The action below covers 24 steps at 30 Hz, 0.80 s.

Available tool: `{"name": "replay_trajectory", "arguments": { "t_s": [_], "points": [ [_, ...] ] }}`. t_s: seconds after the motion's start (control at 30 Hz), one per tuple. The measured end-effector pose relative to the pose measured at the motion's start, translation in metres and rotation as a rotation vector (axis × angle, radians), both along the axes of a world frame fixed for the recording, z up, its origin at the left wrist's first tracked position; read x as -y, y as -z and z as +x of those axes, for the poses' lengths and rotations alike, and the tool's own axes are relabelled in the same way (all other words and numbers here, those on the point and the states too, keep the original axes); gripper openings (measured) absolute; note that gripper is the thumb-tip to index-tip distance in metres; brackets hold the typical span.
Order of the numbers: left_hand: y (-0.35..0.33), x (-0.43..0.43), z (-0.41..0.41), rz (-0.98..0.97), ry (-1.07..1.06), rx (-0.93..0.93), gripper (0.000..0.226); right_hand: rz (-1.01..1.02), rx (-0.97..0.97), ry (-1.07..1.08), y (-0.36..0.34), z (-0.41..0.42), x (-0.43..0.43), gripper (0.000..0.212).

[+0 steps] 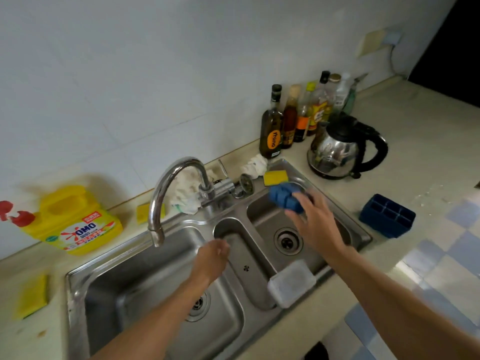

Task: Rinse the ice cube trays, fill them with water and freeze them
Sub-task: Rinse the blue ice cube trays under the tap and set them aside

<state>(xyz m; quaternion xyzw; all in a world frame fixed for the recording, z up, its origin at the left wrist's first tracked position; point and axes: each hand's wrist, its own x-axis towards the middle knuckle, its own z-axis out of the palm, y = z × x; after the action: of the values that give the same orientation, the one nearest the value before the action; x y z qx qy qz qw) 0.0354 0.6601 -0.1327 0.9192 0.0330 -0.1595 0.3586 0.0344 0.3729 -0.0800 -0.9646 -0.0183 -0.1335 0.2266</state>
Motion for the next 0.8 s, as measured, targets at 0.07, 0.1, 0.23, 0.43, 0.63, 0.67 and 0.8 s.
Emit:
{"name": "replay_trajectory", "arguments": {
  "t_s": [0.07, 0.1, 0.23, 0.43, 0.63, 0.67, 0.8],
  "points": [
    [-0.002, 0.024, 0.002, -0.004, 0.009, 0.008, 0.019, -0.068, -0.343, 0.023, 0.031, -0.016, 0.029, 0.057],
    [-0.004, 0.036, 0.003, -0.006, 0.005, 0.018, 0.018, -0.044, -0.389, 0.033, 0.037, -0.019, 0.042, 0.057],
    [-0.009, 0.083, 0.006, 0.067, -0.015, 0.022, 0.018, 0.162, 0.006, -0.004, 0.012, 0.009, 0.075, 0.052],
    [-0.017, 0.136, 0.005, 0.086, -0.073, 0.035, 0.022, 0.091, -0.204, -0.159, 0.024, 0.003, 0.113, 0.055],
    [-0.013, 0.161, 0.001, 0.089, -0.045, 0.015, 0.018, 0.225, -0.067, -0.118, 0.054, 0.001, 0.129, 0.051],
    [-0.012, 0.164, 0.001, 0.096, -0.025, 0.014, 0.017, 0.203, -0.131, -0.144, 0.055, 0.004, 0.129, 0.052],
    [-0.009, 0.172, 0.005, 0.06, 0.023, 0.064, 0.023, 0.16, -0.438, -0.189, 0.069, 0.006, 0.128, 0.049]
  ]
}}
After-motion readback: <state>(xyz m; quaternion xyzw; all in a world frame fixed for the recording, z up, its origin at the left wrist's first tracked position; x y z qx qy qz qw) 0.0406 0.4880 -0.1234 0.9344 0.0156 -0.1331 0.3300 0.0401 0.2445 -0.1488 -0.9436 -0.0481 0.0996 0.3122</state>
